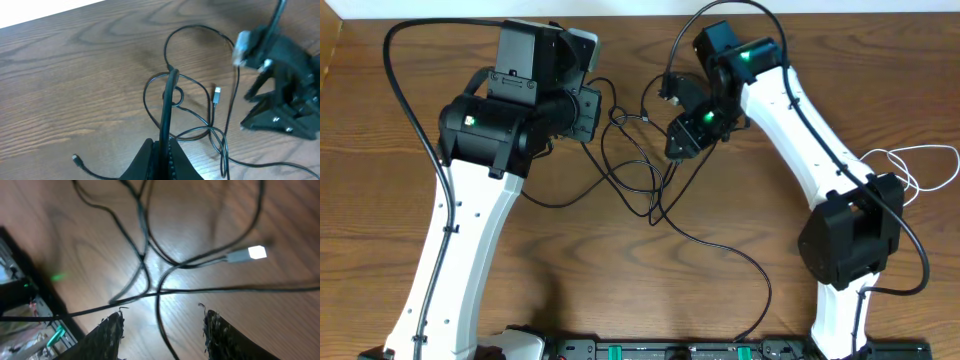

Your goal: Untangle cables

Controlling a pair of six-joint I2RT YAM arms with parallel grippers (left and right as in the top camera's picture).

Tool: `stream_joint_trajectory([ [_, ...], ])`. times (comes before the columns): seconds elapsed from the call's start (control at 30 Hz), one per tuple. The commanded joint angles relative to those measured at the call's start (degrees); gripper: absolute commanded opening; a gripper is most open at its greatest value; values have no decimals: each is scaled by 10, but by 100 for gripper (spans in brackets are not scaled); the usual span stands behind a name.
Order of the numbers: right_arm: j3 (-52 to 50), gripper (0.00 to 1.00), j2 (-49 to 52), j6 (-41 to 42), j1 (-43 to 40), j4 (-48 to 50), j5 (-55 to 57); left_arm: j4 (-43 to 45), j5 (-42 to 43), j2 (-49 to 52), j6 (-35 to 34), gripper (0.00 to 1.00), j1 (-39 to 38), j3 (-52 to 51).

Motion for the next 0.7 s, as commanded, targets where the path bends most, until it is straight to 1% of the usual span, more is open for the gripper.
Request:
stream_joint_trajectory([
  [0.0, -3, 51, -9, -14, 26, 3, -28, 0, 14, -3, 5, 7, -1, 5],
  [0.13, -3, 51, -9, -15, 46, 10, -27, 1, 51, -16, 10, 8, -1, 5],
  [0.3, -3, 52, -9, -13, 60, 17, -20, 1, 51, -41, 10, 8, -1, 5],
  [0.67, -15, 54, -8, -2, 61, 24, -19, 1, 50, -92, 14, 7, -1, 5],
])
